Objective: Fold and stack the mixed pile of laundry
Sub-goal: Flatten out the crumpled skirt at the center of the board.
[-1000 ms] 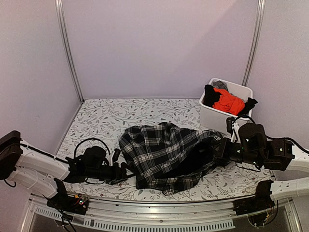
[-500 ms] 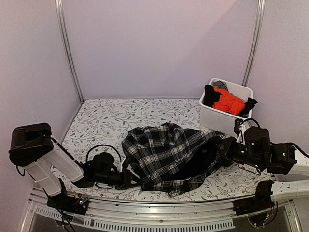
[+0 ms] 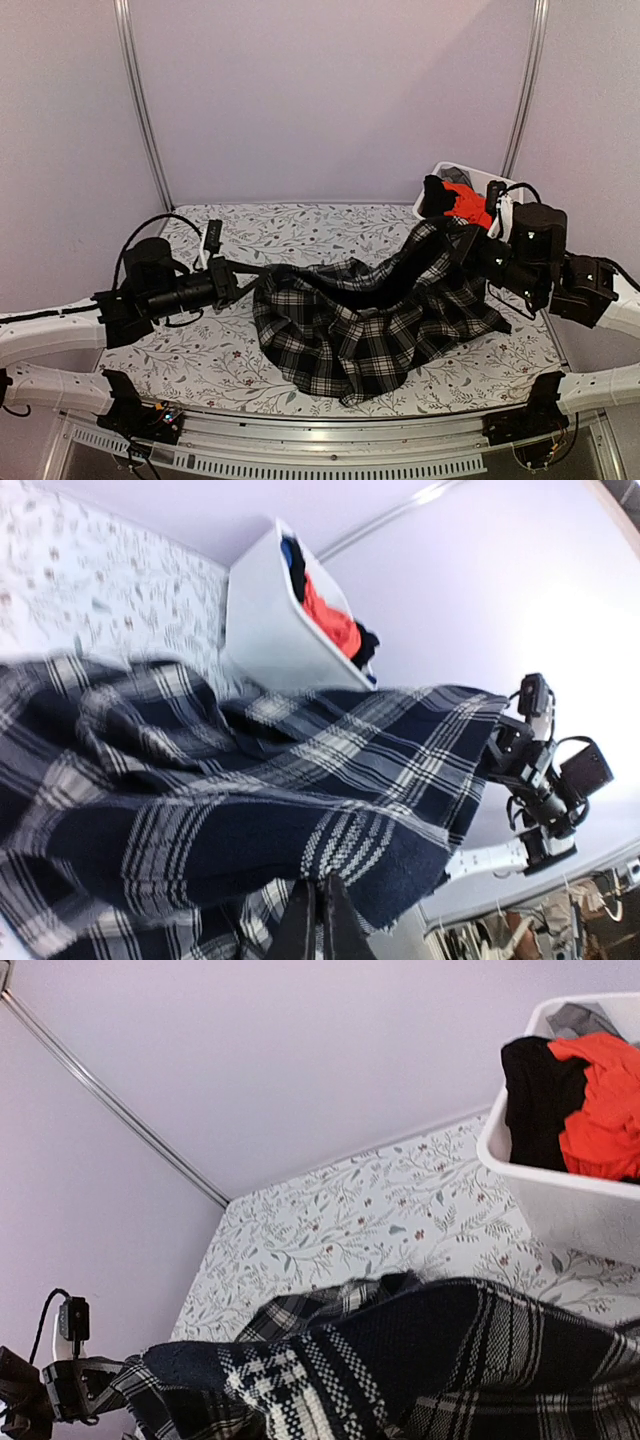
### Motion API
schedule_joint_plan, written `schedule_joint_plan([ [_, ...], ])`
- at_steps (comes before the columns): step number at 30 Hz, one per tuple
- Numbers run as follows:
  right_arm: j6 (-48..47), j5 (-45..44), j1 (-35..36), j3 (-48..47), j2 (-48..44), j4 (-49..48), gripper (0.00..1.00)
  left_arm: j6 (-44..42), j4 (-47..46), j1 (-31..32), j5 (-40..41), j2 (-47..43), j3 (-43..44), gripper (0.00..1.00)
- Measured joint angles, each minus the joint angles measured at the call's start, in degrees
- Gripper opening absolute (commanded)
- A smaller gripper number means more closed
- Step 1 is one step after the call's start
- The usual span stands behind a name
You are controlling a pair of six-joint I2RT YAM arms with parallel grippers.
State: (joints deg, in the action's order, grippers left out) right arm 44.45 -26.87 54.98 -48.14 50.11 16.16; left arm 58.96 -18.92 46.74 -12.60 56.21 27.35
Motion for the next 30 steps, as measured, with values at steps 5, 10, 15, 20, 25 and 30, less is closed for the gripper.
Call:
schedule_joint_plan([
  [5,-8.2,5.3,-7.2,-11.6,9.6,-7.5,0.0,-6.8,11.5,-9.6,0.2,-2.5,11.2,0.0],
  [10,-14.8,13.4,-11.1,-32.4,26.4,-12.6,0.0,-11.8,20.4,-20.1,-1.2,-0.4,22.9,0.0],
  [15,-17.5,23.0,-15.5,-54.6,44.0,-15.3,0.0,-14.4,22.1,-33.6,-5.6,5.9,34.3,0.0],
  [20,-17.1,33.5,-20.5,-85.5,67.0,-14.6,0.0,-15.8,19.1,-43.0,-12.1,17.3,46.2,0.0],
  [25,-12.2,43.2,-26.1,-91.7,78.8,-20.1,0.0,-18.0,19.7,-45.3,-14.4,22.7,53.0,0.0],
  [30,-8.7,51.3,-28.3,-66.4,76.7,-28.1,0.0,-18.4,18.4,-44.4,-16.7,14.4,36.2,0.0],
])
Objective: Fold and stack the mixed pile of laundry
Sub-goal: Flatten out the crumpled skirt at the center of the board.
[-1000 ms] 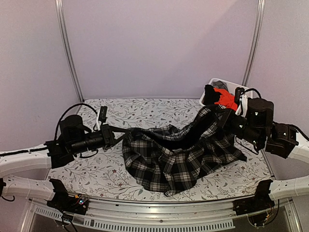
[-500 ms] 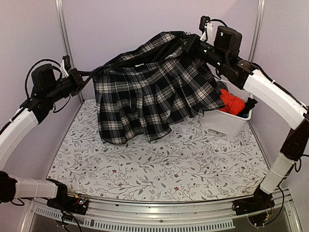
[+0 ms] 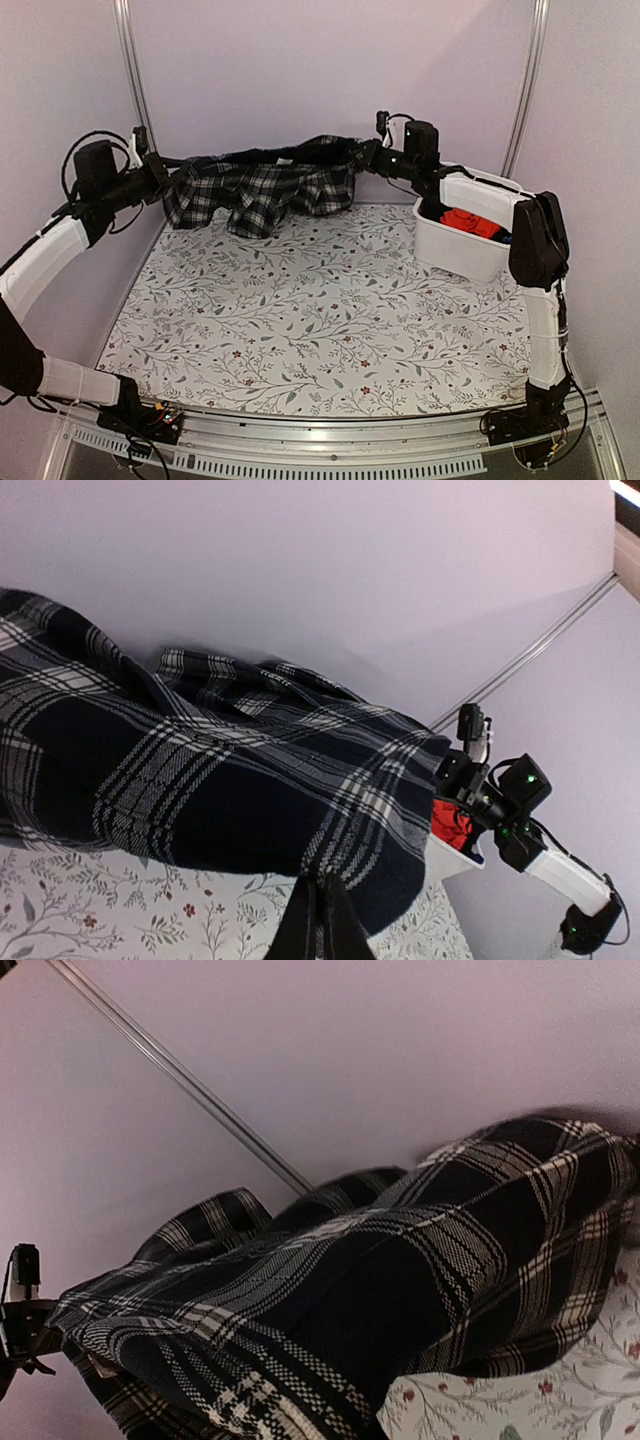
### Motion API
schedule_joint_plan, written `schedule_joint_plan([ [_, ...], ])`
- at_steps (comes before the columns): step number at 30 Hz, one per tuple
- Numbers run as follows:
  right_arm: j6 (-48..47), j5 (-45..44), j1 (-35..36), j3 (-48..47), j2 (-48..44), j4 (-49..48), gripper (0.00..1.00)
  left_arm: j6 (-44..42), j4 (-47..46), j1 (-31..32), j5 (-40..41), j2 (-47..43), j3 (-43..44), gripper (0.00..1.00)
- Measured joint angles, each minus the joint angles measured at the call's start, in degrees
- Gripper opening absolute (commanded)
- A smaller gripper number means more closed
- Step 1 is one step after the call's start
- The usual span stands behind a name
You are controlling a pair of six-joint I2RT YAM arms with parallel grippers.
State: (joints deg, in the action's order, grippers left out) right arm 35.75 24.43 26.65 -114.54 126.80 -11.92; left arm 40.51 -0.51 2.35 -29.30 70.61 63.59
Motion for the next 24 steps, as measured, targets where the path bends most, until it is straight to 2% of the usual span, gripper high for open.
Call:
schedule_joint_plan([
  [3,1.0,1.6,1.0,20.9,-3.9,-2.8,0.05,1.6,-0.5,2.3,0.6,-5.7,-15.5,0.0],
  [5,1.1,1.6,1.7,31.5,-6.2,-2.7,0.14,3.3,0.2,5.1,2.4,-8.6,-24.0,0.0],
  [9,1.2,0.2,2.6,45.7,-13.3,-0.9,0.45,8.0,3.9,12.3,6.5,-14.6,-35.2,0.01],
  [12,0.8,-1.7,3.3,53.0,-21.0,0.3,0.72,11.3,8.3,15.5,9.4,-20.9,-38.0,0.33],
  [14,0.5,-3.2,4.0,57.5,-26.6,1.4,0.83,12.7,10.9,17.0,11.5,-24.7,-37.8,0.47],
  [17,-0.8,-4.9,4.6,62.8,-34.4,4.2,0.87,13.6,15.1,18.6,14.0,-28.9,-36.2,0.62],
  [20,-3.0,-5.7,4.9,64.7,-40.2,8.1,0.87,13.3,18.8,18.9,16.2,-30.0,-34.0,0.67],
  [24,-6.6,-6.4,4.9,62.4,-41.4,11.8,0.85,12.9,21.4,19.6,18.1,-26.5,-32.0,0.69],
])
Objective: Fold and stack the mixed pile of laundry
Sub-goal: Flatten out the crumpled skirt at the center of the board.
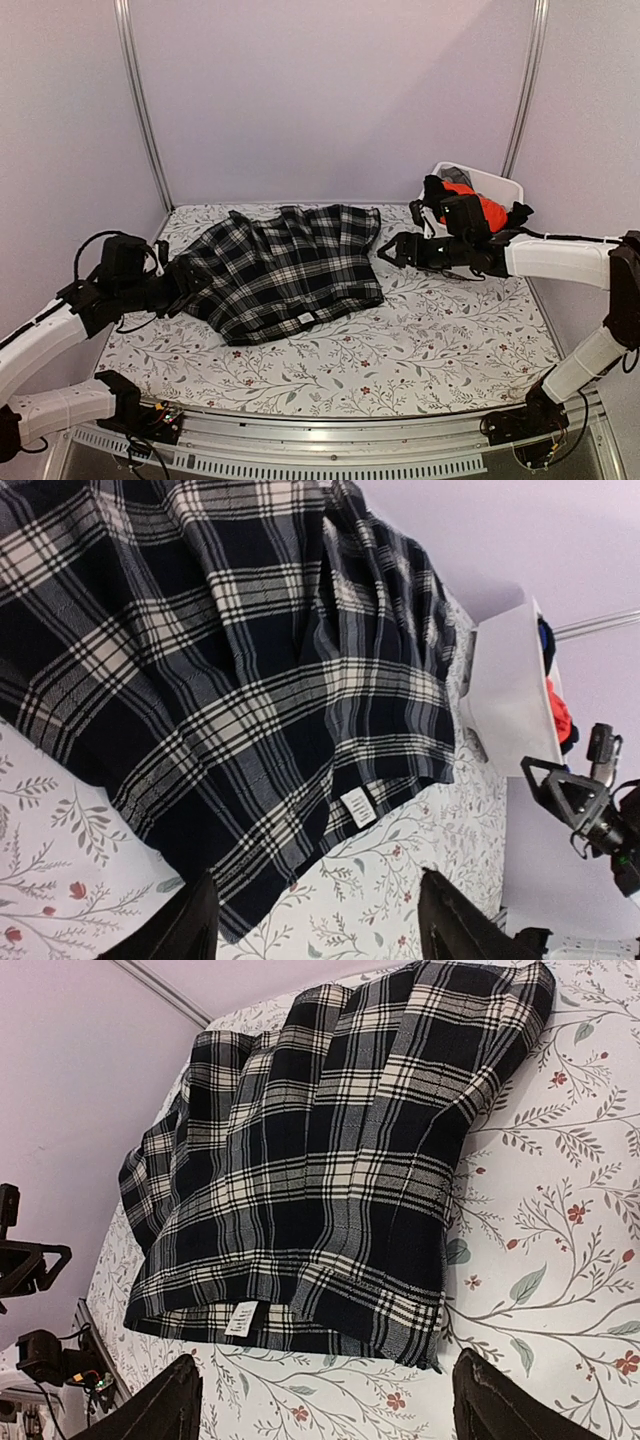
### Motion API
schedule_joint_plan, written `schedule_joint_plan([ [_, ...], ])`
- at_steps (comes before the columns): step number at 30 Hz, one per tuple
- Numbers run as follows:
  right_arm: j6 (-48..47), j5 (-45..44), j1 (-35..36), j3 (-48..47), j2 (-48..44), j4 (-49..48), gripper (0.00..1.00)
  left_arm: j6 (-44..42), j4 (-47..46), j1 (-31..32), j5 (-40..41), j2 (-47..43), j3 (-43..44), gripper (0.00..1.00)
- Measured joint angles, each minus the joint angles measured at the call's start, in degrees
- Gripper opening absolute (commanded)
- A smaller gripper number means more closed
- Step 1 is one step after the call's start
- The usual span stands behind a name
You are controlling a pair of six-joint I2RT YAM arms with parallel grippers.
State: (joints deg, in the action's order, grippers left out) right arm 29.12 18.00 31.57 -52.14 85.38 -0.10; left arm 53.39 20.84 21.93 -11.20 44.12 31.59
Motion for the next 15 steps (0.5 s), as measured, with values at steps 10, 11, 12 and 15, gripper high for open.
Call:
schedule_joint_plan([
  [10,-7.8,-1.8,0.0,-10.4,16.5,7.5,0.85,5.3,1.2,7.7,1.8,2.1,-5.9,0.84],
  [11,-8.2,-1.9,0.0,-11.1,18.2,8.4,0.85,6.1,0.4,7.8,1.6,1.8,-7.3,0.84],
  [12,-8.5,-2.0,0.0,-11.8,19.5,9.1,0.85,6.8,-0.4,7.8,1.4,1.7,-8.9,0.84],
  [15,-9.3,-1.7,0.0,-14.2,22.9,10.4,0.85,8.7,-3.5,7.8,0.4,1.6,-12.8,0.84],
])
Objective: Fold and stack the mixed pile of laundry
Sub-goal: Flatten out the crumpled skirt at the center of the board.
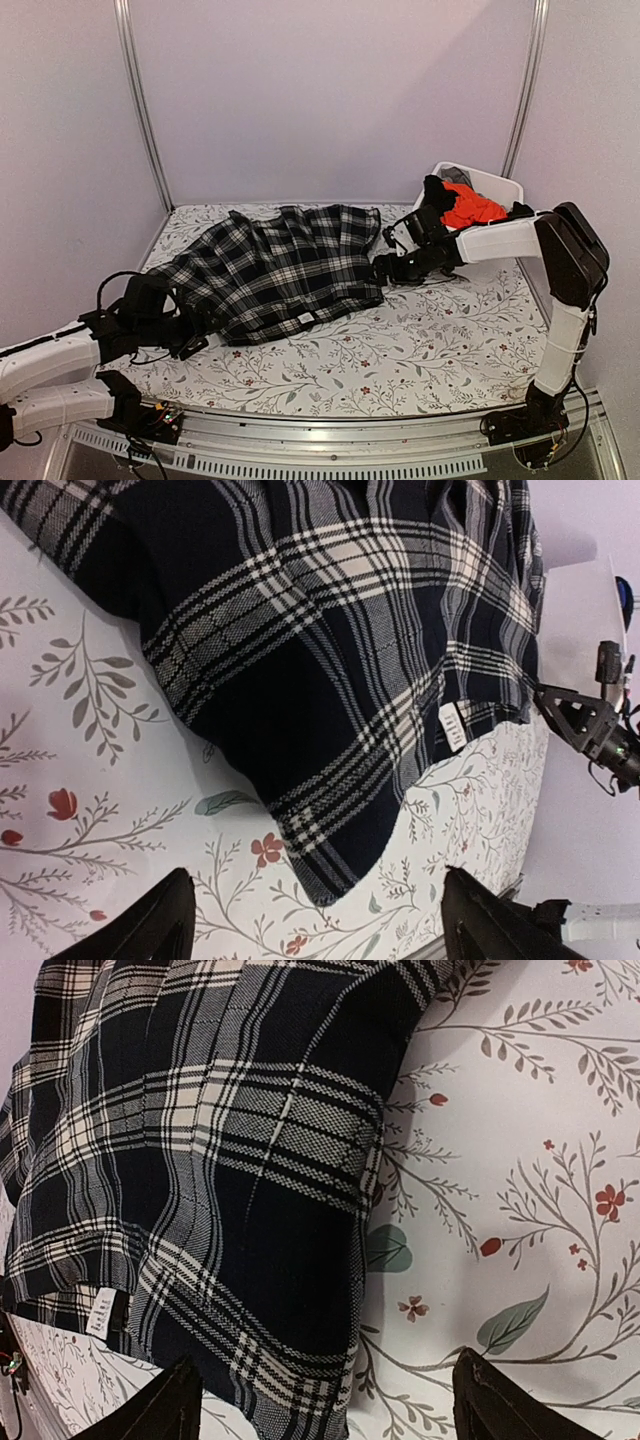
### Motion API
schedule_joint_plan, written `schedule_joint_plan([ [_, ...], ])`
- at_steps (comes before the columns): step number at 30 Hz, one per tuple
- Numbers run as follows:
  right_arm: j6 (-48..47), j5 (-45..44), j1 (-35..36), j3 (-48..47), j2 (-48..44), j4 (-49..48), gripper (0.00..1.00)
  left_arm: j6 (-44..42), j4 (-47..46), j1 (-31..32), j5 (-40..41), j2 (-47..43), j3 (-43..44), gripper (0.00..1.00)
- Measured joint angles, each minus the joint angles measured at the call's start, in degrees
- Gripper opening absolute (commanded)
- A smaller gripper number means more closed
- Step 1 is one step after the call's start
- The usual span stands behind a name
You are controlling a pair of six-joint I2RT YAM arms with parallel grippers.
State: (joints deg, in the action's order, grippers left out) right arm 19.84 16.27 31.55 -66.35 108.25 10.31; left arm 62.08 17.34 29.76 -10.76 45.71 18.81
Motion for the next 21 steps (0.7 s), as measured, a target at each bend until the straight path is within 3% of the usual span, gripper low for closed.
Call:
schedule_joint_plan([
  [13,-0.1,6.7,-0.7,-5.0,7.0,0.4,0.77,5.6,-18.8,0.0,-3.2,6.3,-6.6,0.8],
  [17,0.2,7.2,-1.0,-4.9,7.3,0.5,0.64,6.1,-22.8,0.1,-3.8,9.1,-6.7,0.72],
  [21,0.8,9.2,-1.2,-4.7,7.5,0.6,0.41,6.7,-26.7,0.1,-4.2,11.8,-7.4,0.68],
])
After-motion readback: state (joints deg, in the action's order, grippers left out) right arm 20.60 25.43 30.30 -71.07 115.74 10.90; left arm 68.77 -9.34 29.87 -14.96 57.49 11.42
